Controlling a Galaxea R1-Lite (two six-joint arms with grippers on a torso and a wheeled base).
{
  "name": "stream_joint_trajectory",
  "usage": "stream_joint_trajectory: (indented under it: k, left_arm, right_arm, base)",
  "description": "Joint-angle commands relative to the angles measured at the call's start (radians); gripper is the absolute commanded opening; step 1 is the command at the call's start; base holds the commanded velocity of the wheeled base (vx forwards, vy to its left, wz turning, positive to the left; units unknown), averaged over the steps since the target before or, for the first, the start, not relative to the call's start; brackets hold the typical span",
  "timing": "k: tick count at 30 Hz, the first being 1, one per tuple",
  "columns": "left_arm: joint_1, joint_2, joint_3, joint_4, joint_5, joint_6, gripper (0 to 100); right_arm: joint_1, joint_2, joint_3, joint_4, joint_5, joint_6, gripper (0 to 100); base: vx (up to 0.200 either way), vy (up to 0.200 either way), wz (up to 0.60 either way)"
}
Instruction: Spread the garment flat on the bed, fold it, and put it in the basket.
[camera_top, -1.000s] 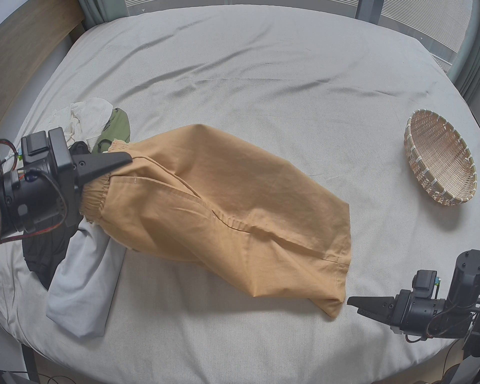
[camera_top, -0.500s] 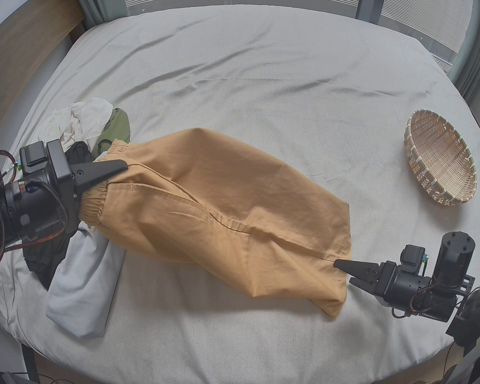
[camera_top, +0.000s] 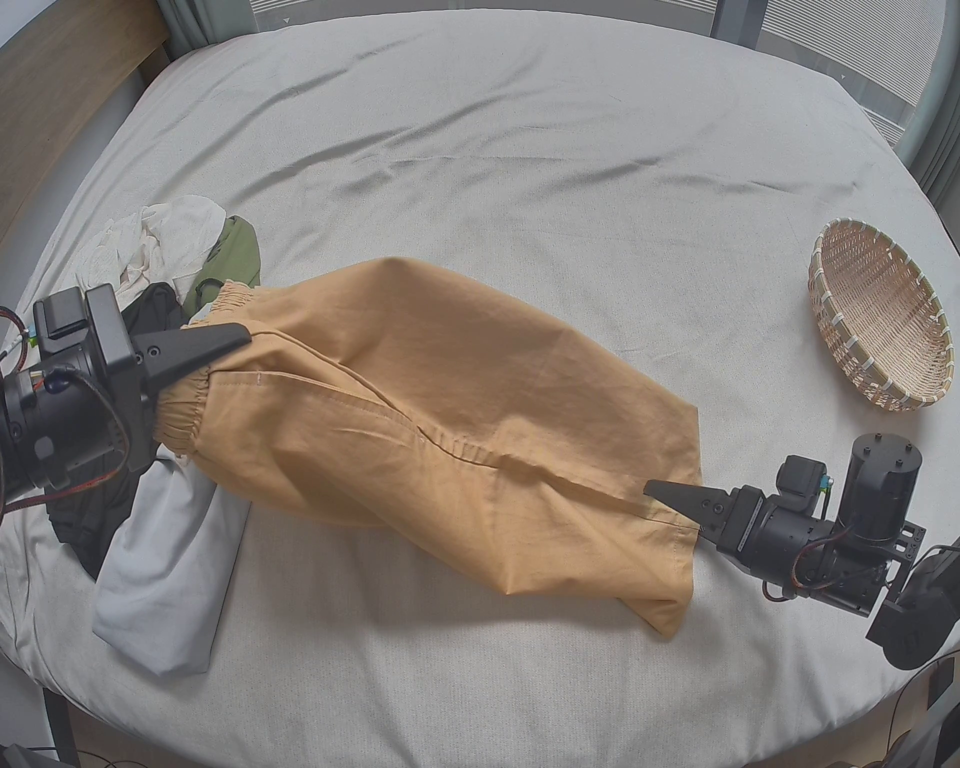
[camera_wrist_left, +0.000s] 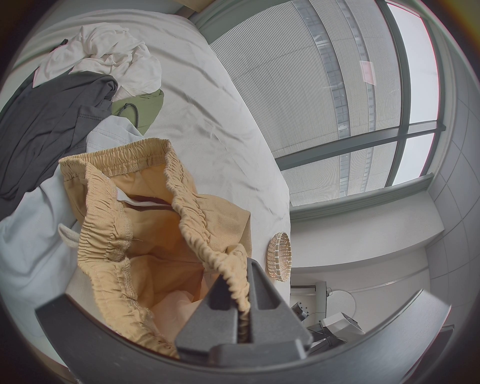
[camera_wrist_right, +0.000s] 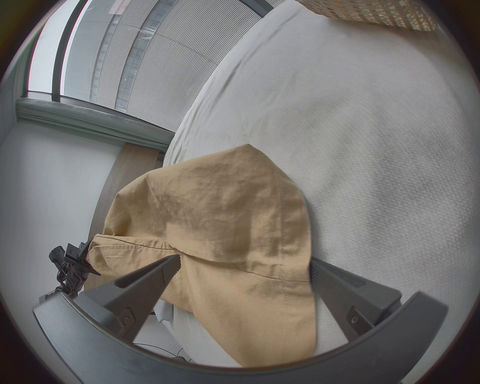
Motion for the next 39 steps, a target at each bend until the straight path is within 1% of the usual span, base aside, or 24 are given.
stream_joint_trajectory:
  k: [1, 4, 11, 16, 19, 24, 25, 29, 32, 35, 39]
  left_arm:
    - [0.000, -0.001, 0.004, -0.001, 0.000, 0.001, 0]
    - [0.000, 0.001, 0.007, -0.001, 0.000, 0.001, 0]
    - [0.002, 0.003, 0.007, -0.001, 0.000, 0.001, 0]
    - [0.002, 0.001, 0.008, 0.000, 0.000, 0.001, 0]
    - [0.000, 0.001, 0.020, -0.003, 0.000, 0.001, 0]
    - [0.002, 0.001, 0.031, -0.032, 0.000, -0.007, 0]
    - [0.002, 0.001, 0.037, -0.054, 0.000, -0.019, 0]
    - [0.002, -0.001, 0.039, -0.075, 0.000, -0.031, 0]
    - [0.002, -0.002, 0.042, -0.077, 0.000, -0.033, 0]
    - [0.002, -0.001, 0.042, -0.077, 0.000, -0.031, 0]
    - [0.002, 0.001, 0.040, -0.078, 0.000, -0.031, 0]
  right_arm:
    - [0.042, -0.083, -0.008, 0.004, -0.002, 0.002, 100]
    - [0.045, -0.128, -0.004, 0.016, -0.002, 0.002, 100]
    - [0.045, -0.148, 0.007, 0.016, 0.000, 0.003, 100]
    - [0.049, -0.129, 0.007, 0.009, 0.006, 0.017, 100]
    - [0.052, -0.068, 0.006, -0.002, 0.011, 0.042, 100]
    - [0.057, 0.027, 0.013, -0.090, 0.009, 0.042, 100]
    - [0.069, 0.066, 0.022, -0.149, 0.007, 0.042, 100]
    - [0.077, 0.138, 0.035, -0.238, 0.006, 0.036, 100]
    - [0.086, 0.150, 0.035, -0.301, 0.006, 0.037, 100]
    - [0.106, 0.152, 0.038, -0.314, 0.004, 0.037, 100]
    - [0.109, 0.162, 0.053, -0.317, 0.004, 0.034, 100]
  base:
    - [0.000, 0.000, 0.00]
    - [0.000, 0.000, 0.00]
    - [0.000, 0.000, 0.00]
    - [0.000, 0.000, 0.00]
    - [0.000, 0.000, 0.00]
    - [0.000, 0.000, 0.00]
    - [0.000, 0.000, 0.00]
    - [0.000, 0.000, 0.00]
    - [0.000, 0.000, 0.00]
    - [0.000, 0.000, 0.00]
    - [0.000, 0.000, 0.00]
